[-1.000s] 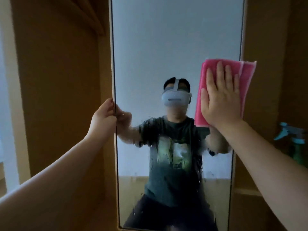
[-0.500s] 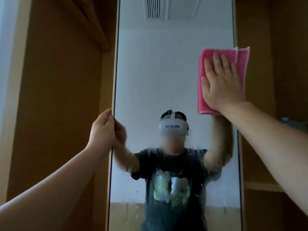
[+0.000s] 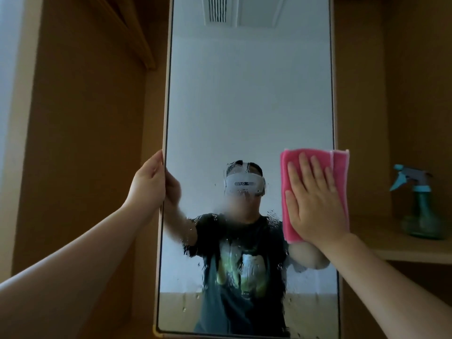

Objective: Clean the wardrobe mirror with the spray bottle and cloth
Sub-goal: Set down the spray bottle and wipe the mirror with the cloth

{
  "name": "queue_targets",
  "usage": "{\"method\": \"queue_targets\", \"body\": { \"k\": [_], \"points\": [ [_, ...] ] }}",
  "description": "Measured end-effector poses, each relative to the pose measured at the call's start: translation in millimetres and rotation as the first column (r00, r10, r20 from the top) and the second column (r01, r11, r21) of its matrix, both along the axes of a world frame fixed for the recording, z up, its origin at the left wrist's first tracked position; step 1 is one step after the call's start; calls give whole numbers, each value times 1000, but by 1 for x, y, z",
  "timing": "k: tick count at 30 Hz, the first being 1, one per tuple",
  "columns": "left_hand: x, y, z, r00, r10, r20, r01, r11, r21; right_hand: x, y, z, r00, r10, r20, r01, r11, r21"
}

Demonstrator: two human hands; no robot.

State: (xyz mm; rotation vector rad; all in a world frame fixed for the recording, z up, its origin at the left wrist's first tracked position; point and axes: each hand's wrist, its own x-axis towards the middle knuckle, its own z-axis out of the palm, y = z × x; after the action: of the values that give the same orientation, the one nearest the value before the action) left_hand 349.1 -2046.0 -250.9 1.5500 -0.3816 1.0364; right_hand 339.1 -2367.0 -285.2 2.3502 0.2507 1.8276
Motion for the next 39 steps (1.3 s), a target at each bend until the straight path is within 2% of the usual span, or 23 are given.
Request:
{"method": "queue_targets", "body": {
  "k": [6,13,18,24,28,39],
  "points": [
    [5,7,-19,1000,1,-28,-1,1000,29,0,-1,-11,1000,-22,-21,22,999,-33],
    [13,12,-19,999,21,-41,-18,996,87,0,2,13,998,-44,-34,41,995,-94],
    [16,11,-20,999,39,-30,-37,997,64,0,13,59,997,-50,-58,40,988,-151],
    [15,10,-21,998,53,-42,-49,995,90,7,37,135,998,-55,-1,54,992,-118],
    [16,10,-21,998,62,-13,-61,995,81,9,45,162,999,-48,10,48,994,-102],
    [14,13,-21,999,33,-6,-32,997,74,5,47,155,999,-43,1,43,994,-99]
  ]
}}
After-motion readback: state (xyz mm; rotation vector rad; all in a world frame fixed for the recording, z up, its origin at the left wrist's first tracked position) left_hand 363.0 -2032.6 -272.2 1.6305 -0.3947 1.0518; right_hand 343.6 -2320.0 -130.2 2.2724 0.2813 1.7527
